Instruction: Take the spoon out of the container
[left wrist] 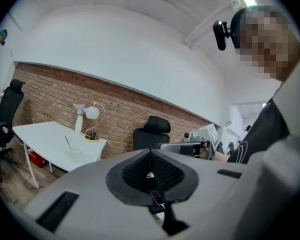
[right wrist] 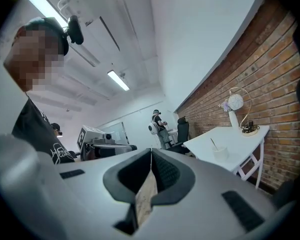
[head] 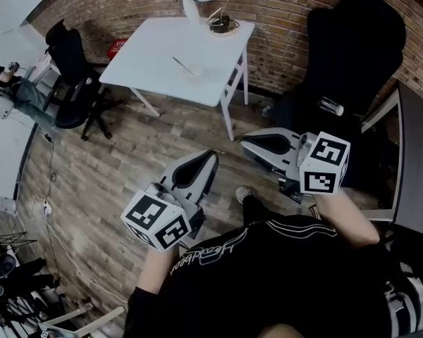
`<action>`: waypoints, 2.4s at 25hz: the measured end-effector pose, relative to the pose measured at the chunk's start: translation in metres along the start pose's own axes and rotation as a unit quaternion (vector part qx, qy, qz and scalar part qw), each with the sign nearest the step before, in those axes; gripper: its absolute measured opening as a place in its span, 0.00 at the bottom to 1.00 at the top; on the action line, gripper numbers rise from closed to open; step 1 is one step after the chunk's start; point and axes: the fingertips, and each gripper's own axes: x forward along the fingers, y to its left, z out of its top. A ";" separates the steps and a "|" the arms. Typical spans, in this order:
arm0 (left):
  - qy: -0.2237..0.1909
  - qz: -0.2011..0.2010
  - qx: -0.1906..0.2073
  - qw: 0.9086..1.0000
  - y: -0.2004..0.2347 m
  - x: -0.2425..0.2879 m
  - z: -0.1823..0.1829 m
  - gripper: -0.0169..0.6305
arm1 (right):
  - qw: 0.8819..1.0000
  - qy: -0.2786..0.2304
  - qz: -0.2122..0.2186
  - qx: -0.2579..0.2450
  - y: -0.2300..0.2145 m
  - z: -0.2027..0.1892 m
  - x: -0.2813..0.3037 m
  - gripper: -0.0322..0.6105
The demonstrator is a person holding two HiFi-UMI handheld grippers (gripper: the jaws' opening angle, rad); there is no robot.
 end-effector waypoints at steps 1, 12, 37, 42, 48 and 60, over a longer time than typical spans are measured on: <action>-0.001 0.006 -0.003 1.000 0.014 0.008 0.003 0.04 | 1.000 -0.001 0.003 0.004 -0.015 0.003 0.007 0.05; -0.018 0.018 -0.067 0.997 0.142 0.103 0.036 0.04 | 0.999 0.016 0.033 0.030 -0.160 0.026 0.083 0.05; 0.000 0.073 -0.131 0.989 0.357 0.174 0.033 0.27 | 0.997 0.031 -0.025 0.067 -0.314 0.039 0.164 0.05; 0.032 0.091 -0.146 0.984 0.411 0.192 0.012 0.30 | 0.994 0.037 -0.037 0.093 -0.347 0.028 0.185 0.05; 0.056 0.116 -0.171 0.977 0.467 0.213 -0.020 0.30 | 0.990 0.045 -0.059 0.122 -0.392 0.004 0.192 0.05; 0.087 0.126 -0.192 0.969 0.528 0.248 -0.056 0.30 | 0.978 0.072 -0.087 0.175 -0.436 -0.034 0.204 0.05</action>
